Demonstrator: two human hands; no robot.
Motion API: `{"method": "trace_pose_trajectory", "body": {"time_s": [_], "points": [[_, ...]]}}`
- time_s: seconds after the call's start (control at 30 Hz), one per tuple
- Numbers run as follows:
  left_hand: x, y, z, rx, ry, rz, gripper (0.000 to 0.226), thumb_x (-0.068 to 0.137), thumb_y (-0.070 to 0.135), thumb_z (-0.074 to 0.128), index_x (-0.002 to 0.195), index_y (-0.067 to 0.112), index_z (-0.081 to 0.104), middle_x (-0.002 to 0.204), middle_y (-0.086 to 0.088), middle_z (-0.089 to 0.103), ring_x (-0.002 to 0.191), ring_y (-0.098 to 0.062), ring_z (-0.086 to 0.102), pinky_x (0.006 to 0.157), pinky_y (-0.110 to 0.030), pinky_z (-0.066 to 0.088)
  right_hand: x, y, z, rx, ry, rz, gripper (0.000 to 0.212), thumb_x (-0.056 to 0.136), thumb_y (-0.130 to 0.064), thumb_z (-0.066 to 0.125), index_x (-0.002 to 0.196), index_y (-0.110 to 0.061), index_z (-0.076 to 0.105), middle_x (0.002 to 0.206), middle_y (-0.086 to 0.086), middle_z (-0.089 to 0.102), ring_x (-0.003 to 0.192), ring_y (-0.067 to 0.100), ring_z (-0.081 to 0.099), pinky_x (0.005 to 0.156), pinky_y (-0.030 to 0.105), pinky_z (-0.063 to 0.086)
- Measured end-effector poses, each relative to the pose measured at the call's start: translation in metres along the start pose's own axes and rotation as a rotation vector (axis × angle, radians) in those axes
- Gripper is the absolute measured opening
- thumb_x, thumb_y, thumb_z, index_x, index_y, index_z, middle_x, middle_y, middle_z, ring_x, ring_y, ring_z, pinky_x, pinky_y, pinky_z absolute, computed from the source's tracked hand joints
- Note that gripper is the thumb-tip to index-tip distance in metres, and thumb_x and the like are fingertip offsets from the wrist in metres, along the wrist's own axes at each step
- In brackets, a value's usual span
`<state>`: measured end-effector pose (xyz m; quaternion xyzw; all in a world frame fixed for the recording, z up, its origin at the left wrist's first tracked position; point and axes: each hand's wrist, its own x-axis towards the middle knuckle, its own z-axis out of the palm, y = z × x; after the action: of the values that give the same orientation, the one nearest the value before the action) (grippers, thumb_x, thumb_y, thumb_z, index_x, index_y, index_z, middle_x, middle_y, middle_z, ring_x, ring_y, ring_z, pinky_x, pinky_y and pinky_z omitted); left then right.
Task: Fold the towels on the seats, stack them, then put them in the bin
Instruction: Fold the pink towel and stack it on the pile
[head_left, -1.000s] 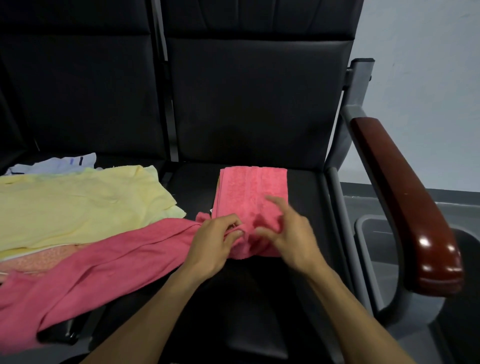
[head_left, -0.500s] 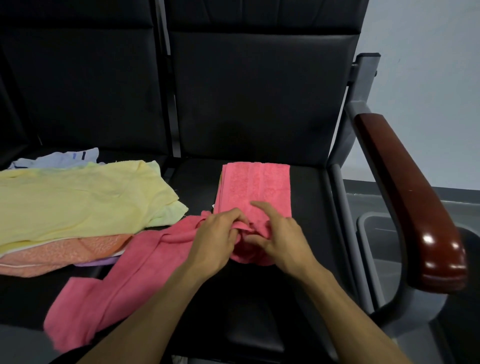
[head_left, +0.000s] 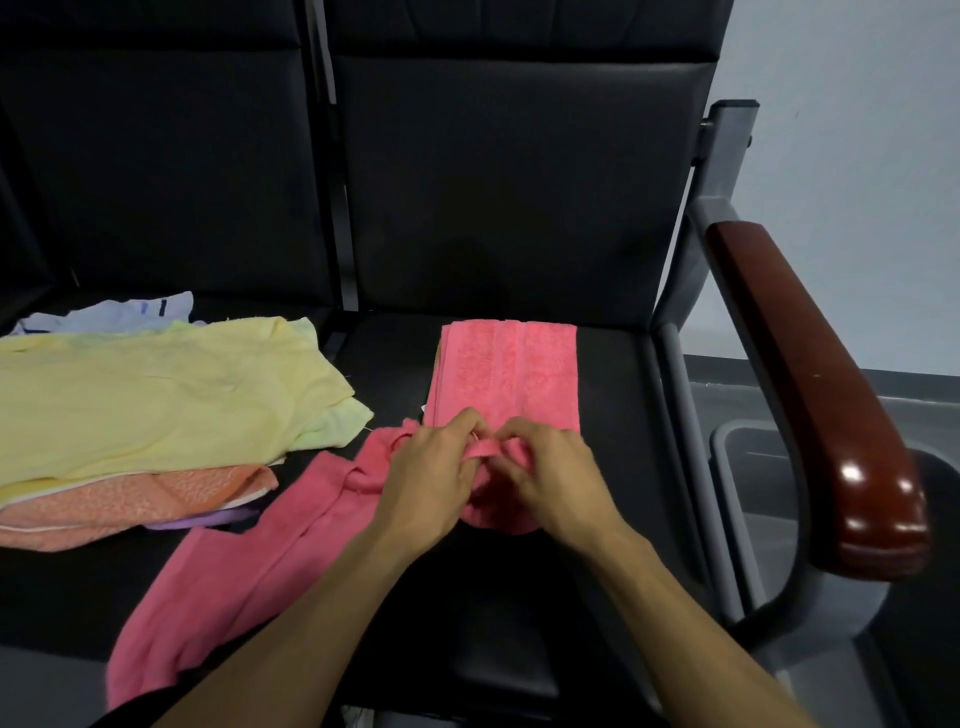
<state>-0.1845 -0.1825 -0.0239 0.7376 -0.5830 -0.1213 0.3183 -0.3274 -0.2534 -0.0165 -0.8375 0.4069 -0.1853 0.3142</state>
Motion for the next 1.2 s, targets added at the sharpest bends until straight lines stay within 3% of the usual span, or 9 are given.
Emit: {"method": "trace_pose_trajectory", "body": {"time_s": [0.17,0.37,0.47,0.6,0.8,0.87,1.03,1.1,1.2], "points": [[0.001,-0.005,-0.008,0.1,0.092,-0.117,0.031,0.086,0.0,0.064,0.108,0.022,0.064,0.081,0.002,0.069,0.073,-0.022,0.063,0.066,-0.032,0.047,0.004,0.005,-0.017,0.042,0.447,0.234,0.034,0.099,-0.03,0.058,0.067,-0.021,0.052,0.055,-0.007,0.054,0.051,0.006,0.05,0.048,0.023,0.032],[0.001,0.002,-0.005,0.103,0.025,-0.055,0.007,0.095,0.012,0.062,0.095,0.019,0.064,0.069,0.002,0.063,0.063,-0.02,0.057,0.062,-0.035,0.044,-0.002,-0.003,-0.002,-0.044,0.008,0.01,0.027,0.089,-0.039,0.072,0.114,-0.033,0.063,0.058,-0.011,0.052,0.054,0.001,0.051,0.063,0.026,0.045],[0.0,0.003,-0.007,0.151,0.06,-0.065,0.006,0.096,0.02,0.061,0.09,0.019,0.063,0.071,0.004,0.062,0.067,-0.021,0.056,0.062,-0.036,0.042,0.002,-0.005,-0.002,-0.084,0.209,0.069,0.019,0.095,-0.029,0.064,0.078,-0.024,0.06,0.056,-0.008,0.054,0.049,0.003,0.048,0.049,0.02,0.032],[0.004,-0.003,-0.013,0.161,0.146,-0.097,0.008,0.094,0.018,0.059,0.086,0.019,0.061,0.076,0.007,0.061,0.072,-0.023,0.058,0.063,-0.037,0.044,0.003,0.001,-0.015,-0.036,0.459,0.253,0.016,0.097,-0.024,0.059,0.081,-0.021,0.06,0.061,-0.009,0.057,0.058,0.014,0.058,0.051,0.025,0.037],[0.001,-0.003,-0.007,0.068,0.047,0.023,0.009,0.097,0.019,0.057,0.091,0.023,0.063,0.074,0.008,0.063,0.07,-0.019,0.06,0.066,-0.038,0.048,0.002,-0.001,-0.002,-0.032,0.034,0.034,0.032,0.089,-0.038,0.071,0.119,-0.031,0.061,0.078,-0.01,0.066,0.068,0.01,0.063,0.069,0.03,0.051],[0.003,-0.005,-0.005,0.075,0.09,0.074,0.007,0.095,0.018,0.061,0.09,0.019,0.065,0.083,0.011,0.059,0.08,-0.016,0.054,0.071,-0.036,0.043,0.003,-0.003,-0.001,-0.059,0.147,-0.001,0.005,0.093,-0.029,0.066,0.093,-0.024,0.068,0.066,-0.008,0.062,0.058,0.008,0.056,0.06,0.029,0.044],[0.004,-0.015,-0.002,0.239,0.088,0.068,0.003,0.092,0.016,0.065,0.092,0.015,0.067,0.094,0.005,0.049,0.085,-0.018,0.046,0.08,-0.043,0.046,0.006,0.002,-0.018,0.097,0.496,0.246,0.016,0.096,-0.021,0.06,0.08,-0.02,0.064,0.063,-0.006,0.062,0.061,0.014,0.06,0.061,0.03,0.045],[0.005,-0.014,-0.003,0.229,0.106,0.033,0.007,0.092,0.014,0.061,0.09,0.014,0.067,0.095,0.004,0.047,0.087,-0.019,0.046,0.081,-0.043,0.046,0.004,0.004,-0.019,0.011,0.336,0.252,0.01,0.094,-0.031,0.065,0.102,-0.025,0.067,0.078,-0.004,0.07,0.077,0.02,0.068,0.071,0.035,0.053],[0.007,-0.007,-0.004,0.192,0.133,0.058,0.009,0.09,0.013,0.057,0.084,0.013,0.064,0.098,0.005,0.042,0.088,-0.016,0.039,0.08,-0.037,0.04,0.0,0.0,-0.009,-0.086,0.047,0.11,0.062,0.085,-0.046,0.075,0.139,-0.034,0.048,0.086,-0.004,0.071,0.081,0.018,0.068,0.082,0.035,0.052]]}}
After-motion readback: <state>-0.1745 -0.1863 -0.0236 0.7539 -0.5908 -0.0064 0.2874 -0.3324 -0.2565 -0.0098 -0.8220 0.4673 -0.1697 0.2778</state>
